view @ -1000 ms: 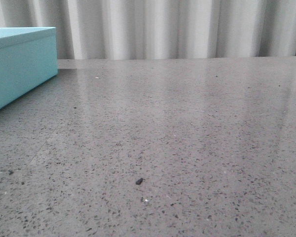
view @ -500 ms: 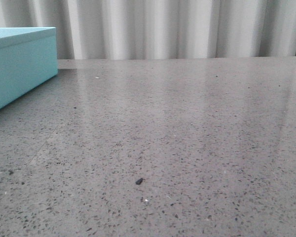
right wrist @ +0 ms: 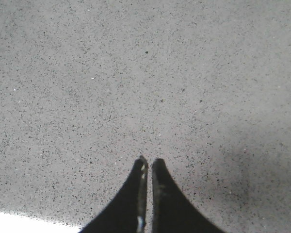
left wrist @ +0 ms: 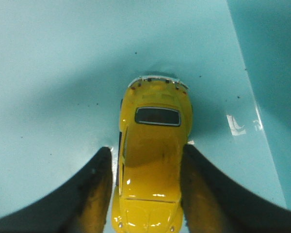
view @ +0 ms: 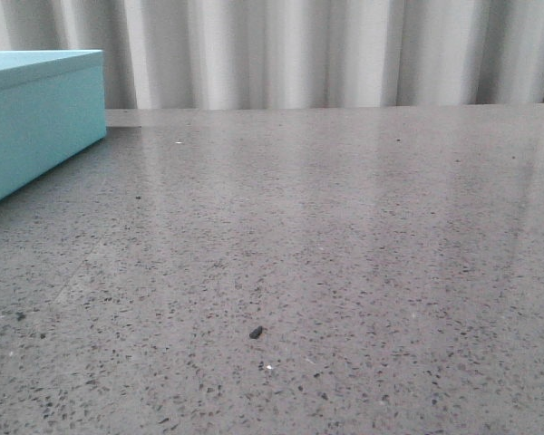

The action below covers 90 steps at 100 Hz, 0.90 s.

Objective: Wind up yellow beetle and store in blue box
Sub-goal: 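Open the left gripper to release the car in the box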

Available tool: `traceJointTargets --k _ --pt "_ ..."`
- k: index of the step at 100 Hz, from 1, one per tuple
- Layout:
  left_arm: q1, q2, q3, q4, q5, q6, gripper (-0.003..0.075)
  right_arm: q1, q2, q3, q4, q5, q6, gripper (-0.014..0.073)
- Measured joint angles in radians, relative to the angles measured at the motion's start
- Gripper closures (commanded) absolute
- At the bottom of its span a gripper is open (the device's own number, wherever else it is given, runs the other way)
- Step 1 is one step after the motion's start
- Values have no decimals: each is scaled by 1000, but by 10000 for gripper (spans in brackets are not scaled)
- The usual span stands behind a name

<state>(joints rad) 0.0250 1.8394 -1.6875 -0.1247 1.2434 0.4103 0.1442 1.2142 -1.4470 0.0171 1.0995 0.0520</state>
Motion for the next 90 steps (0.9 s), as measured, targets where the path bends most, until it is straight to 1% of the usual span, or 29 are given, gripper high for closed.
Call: traceJointTargets --k 2,7,20,34,46,66,77,90 --pt "0 -7 0 0 0 -2 666 0 -2 2 -2 0 0 655" --pt "0 -23 0 0 -5 -2 740 0 -12 6 -2 -2 0 655" --pt "0 -87 0 -8 -42 -3 741 0 -58 50 -17 -41 0 655" --pt "0 -163 0 -17 -55 -4 741 0 -132 147 -75 -113 0 655" --pt "0 -230 0 -23 -64 -6 741 0 -209 260 -97 -182 0 655" --pt "0 -347 0 -90 -150 -6 741 0 -363 444 -104 -301 0 655" --pt "0 -401 3 -112 -174 -6 741 0 -451 551 -106 -372 0 655" --pt "0 -468 48 -117 -204 -6 741 0 -562 661 -115 -457 0 655"
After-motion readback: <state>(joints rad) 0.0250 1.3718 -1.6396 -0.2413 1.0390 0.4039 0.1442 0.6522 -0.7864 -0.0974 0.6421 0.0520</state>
